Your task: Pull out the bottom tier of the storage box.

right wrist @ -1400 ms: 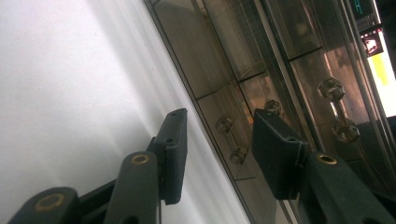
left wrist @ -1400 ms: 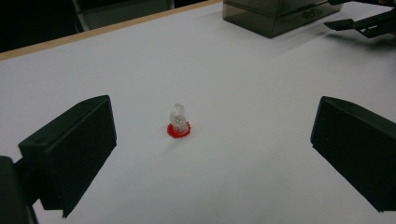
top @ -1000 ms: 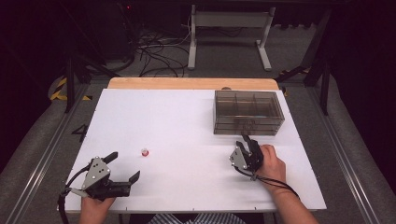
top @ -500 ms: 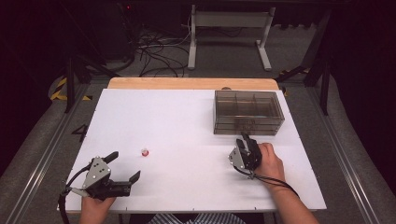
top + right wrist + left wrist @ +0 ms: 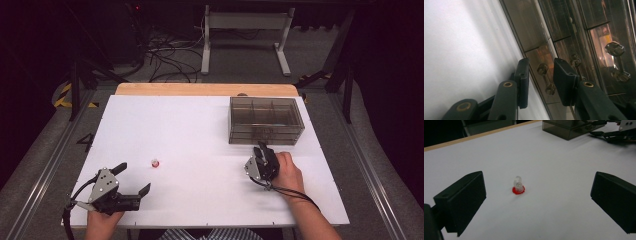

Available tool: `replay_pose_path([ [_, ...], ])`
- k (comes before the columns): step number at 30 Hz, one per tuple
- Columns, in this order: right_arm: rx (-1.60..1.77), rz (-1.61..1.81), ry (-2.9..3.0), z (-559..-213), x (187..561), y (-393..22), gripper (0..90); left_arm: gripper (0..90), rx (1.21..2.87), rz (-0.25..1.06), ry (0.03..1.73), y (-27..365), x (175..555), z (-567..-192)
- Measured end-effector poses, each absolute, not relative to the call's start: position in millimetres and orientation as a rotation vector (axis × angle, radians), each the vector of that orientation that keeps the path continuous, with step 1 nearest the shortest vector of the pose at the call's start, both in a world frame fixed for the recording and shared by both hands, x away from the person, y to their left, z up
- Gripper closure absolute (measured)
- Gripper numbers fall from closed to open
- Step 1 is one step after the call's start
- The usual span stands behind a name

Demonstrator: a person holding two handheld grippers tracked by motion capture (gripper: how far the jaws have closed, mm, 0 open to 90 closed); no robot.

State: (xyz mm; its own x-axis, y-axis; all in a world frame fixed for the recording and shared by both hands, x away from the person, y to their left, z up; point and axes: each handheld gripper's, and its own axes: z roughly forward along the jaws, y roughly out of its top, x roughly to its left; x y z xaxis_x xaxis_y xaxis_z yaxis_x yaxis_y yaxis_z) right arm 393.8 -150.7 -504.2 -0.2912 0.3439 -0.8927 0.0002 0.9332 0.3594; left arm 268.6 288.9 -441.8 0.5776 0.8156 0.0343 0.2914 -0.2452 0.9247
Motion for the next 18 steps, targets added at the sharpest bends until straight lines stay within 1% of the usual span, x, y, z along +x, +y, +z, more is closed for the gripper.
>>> replay_pose_path([
  [18, 0.27, 0.325, 1.835, -506.0, 403.5, -150.7, 70.8, 0.6, 1.808, 0.654, 0.905, 289.0, 268.4, -441.7],
])
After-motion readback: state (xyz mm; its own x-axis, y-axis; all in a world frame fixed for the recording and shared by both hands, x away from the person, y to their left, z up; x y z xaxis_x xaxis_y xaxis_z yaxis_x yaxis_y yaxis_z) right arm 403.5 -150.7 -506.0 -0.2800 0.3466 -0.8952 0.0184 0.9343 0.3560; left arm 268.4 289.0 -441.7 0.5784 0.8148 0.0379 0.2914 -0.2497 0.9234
